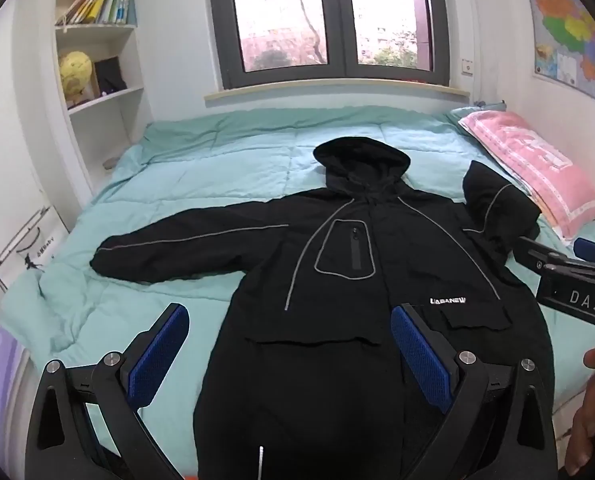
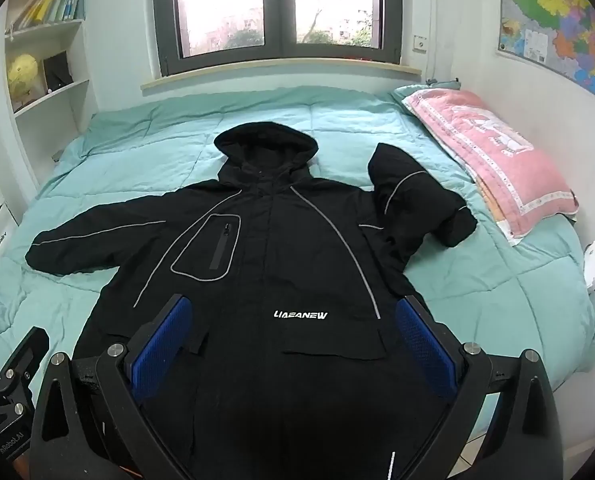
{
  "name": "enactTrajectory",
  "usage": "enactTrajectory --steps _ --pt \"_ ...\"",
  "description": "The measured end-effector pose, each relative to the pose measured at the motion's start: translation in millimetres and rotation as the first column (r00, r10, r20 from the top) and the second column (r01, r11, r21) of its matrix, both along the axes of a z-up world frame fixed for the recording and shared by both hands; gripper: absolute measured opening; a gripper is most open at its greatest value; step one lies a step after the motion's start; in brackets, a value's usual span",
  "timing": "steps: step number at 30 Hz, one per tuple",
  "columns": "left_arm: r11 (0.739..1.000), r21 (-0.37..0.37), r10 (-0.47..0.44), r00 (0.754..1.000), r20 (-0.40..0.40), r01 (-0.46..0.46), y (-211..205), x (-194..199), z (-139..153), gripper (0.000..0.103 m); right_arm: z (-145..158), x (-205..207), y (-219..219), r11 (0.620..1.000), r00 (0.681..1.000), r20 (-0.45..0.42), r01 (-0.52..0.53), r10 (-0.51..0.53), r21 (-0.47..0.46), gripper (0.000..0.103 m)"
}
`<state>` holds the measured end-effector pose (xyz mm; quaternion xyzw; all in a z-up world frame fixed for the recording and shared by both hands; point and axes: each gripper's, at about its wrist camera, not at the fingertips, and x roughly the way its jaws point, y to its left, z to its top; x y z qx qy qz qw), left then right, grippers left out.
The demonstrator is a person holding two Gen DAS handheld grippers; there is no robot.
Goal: Fold large clothes
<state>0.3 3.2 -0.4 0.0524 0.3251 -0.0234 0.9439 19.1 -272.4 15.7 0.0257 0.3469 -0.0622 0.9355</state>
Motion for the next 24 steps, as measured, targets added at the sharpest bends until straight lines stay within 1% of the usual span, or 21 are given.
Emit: enactTrajectory --steps 5,7,11,12,14,15,21,22,23,24 --pt "0.999 -0.035 -0.005 1.000 0.005 0.005 12.8 4.0 -4.5 0.101 6.6 -3.9 5.7 1.000 1.000 0.013 0.026 -0.025 -0.011 0.102" --pt "0.998 -0.056 0.005 1.000 0.007 -0.004 22.4 11.9 -9.3 0.101 7.7 -3.4 8.9 0.999 0.999 0.017 0.040 -0.040 -0.024 0.102" --pt "0.999 -0.036 0.015 1.000 -0.010 -0.016 24.6 16.8 -21.5 0.101 5.2 6.3 10.9 0.997 0.998 0.014 0.066 -0.066 -0.025 0.102" --pt "0.998 -0.060 0.013 1.000 -0.012 -0.013 22.1 27.0 -19.0 0.101 3.5 10.1 10.7 0.997 0.998 0.008 0.067 -0.067 -0.027 0.102" --pt "0.998 -0.066 0.007 1.000 -0.021 -0.009 22.5 32.2 -22.6 0.101 -1.3 18.6 12.5 0.997 0.998 -0.005 0.066 -0.067 -0.037 0.102" --pt "0.999 -0.048 0.011 1.000 -0.026 -0.012 19.6 36.7 -26.5 0.101 -4.8 23.6 13.1 0.997 0.998 -0.014 0.066 -0.067 -0.043 0.102" --pt "0.999 -0.016 0.041 0.999 -0.018 -0.042 18.6 49.0 -36.3 0.101 -24.8 45.7 13.3 0.998 0.997 -0.058 0.048 -0.050 -0.026 0.102" --pt "0.999 -0.012 0.046 0.999 -0.020 -0.046 18.4 51.4 -37.6 0.101 -26.8 47.4 12.9 0.999 0.997 -0.063 0.048 -0.049 -0.025 0.102" --pt "0.999 -0.024 0.045 0.999 -0.028 -0.046 20.8 53.6 -39.1 0.101 -29.1 49.3 13.0 0.999 0.996 -0.068 0.047 -0.049 -0.024 0.102" --pt "0.999 -0.023 0.044 0.999 -0.016 -0.045 21.8 55.5 -39.2 0.101 -31.3 51.4 12.3 0.999 0.996 -0.073 0.047 -0.049 -0.022 0.102"
